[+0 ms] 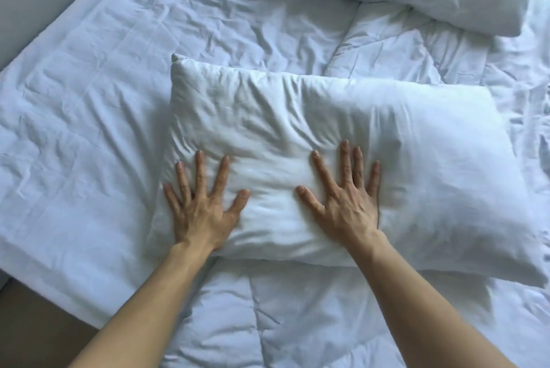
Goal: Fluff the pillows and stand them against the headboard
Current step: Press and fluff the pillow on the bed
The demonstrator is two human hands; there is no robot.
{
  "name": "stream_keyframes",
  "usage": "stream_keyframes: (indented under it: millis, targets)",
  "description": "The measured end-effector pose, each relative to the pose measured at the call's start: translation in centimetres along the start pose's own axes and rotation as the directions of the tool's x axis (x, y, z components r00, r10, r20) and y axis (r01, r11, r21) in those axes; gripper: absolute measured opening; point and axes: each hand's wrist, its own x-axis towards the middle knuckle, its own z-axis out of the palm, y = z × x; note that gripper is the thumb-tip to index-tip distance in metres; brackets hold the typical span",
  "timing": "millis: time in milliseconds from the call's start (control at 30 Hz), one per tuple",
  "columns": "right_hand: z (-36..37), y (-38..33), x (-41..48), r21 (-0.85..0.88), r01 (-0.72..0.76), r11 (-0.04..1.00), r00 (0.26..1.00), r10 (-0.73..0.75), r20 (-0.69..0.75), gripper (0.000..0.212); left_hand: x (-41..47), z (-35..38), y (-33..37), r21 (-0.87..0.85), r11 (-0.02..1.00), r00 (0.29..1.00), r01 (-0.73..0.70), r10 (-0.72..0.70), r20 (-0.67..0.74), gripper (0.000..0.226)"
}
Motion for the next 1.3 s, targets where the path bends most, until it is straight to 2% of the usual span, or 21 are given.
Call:
stream_keyframes:
  millis: [100, 267, 400, 500, 567, 667, 767, 833, 900, 967, 1067, 1133, 1233, 1300]
  targets:
    - [-0.8, 5.2, -0.7, 0.017, -0.05, 0.999, 0.998, 0.051, -0.038, 0.077, -0.7, -0.4, 4.7, 0.002, 0.999, 0.998, -0.04, 0.04, -0.042, 0.077]
    - [-1.3, 13.2, -2.5, 0.051, -0.124, 0.991, 0.99, 0.127, -0.063, 0.076, -0.8, 1.3, 17.8, 0.01, 0.962, 0.962, -0.272, 0.272, -0.005, 0.079]
    - [-0.1, 19.5, -4.3, 0.121, -0.297, 0.947, 0.948, 0.307, -0.078, 0.073, -0.6, 4.0, 29.2, 0.063, 0.9, 0.902, -0.431, 0.428, 0.05, 0.074]
    - [1.7, 23.9, -6.3, 0.226, -0.505, 0.833, 0.859, 0.51, 0.038, 0.07, -0.6, 6.1, 34.5, 0.117, 0.865, 0.873, -0.488, 0.485, 0.06, 0.071]
    - [2.5, 25.6, -7.0, 0.284, -0.558, 0.78, 0.828, 0.544, 0.133, 0.068, -0.6, 7.2, 35.8, 0.157, 0.857, 0.871, -0.491, 0.489, 0.053, 0.072]
    - [2.2, 25.7, -6.6, 0.338, -0.54, 0.771, 0.837, 0.536, 0.114, 0.065, -0.4, 7.3, 35.6, 0.17, 0.848, 0.863, -0.502, 0.503, 0.04, 0.07]
    - [-0.2, 23.3, -4.5, 0.435, -0.447, 0.782, 0.834, 0.54, -0.113, 0.068, 0.2, 5.6, 34.9, 0.116, 0.854, 0.861, -0.508, 0.507, 0.037, 0.07]
    - [-2.5, 20.7, -1.4, 0.451, -0.291, 0.844, 0.866, 0.432, -0.25, 0.066, 1.7, 3.9, 34.0, 0.074, 0.877, 0.88, -0.475, 0.475, 0.018, 0.069]
    - [-4.6, 17.3, 2.8, 0.388, -0.133, 0.912, 0.914, 0.264, -0.307, 0.062, 4.6, 1.9, 32.2, 0.083, 0.916, 0.919, -0.393, 0.392, 0.023, 0.071]
    - [-6.0, 14.1, 6.9, 0.292, 0.003, 0.956, 0.957, 0.081, -0.278, 0.061, 7.9, 0.4, 29.7, 0.136, 0.949, 0.959, -0.285, 0.281, 0.046, 0.076]
    - [-5.5, 12.4, 11.0, 0.127, 0.11, 0.986, 0.99, -0.098, -0.098, 0.069, 11.6, -0.8, 25.1, 0.154, 0.975, 0.986, -0.163, 0.164, 0.006, 0.071]
    - [-4.4, 14.6, 12.1, 0.085, 0.055, 0.995, 0.997, -0.05, -0.063, 0.072, 12.8, -0.9, 22.3, 0.143, 0.983, 0.993, -0.115, 0.111, 0.031, 0.071]
    - [-3.0, 18.5, 12.5, 0.17, -0.173, 0.97, 0.984, 0.177, -0.012, 0.078, 13.8, -0.4, 18.2, 0.173, 0.985, 0.999, 0.005, -0.012, 0.038, 0.073]
    - [-2.5, 19.0, 12.4, 0.186, -0.225, 0.956, 0.974, 0.226, 0.018, 0.079, 13.8, -0.1, 16.5, 0.173, 0.984, 0.997, 0.05, -0.058, 0.045, 0.073]
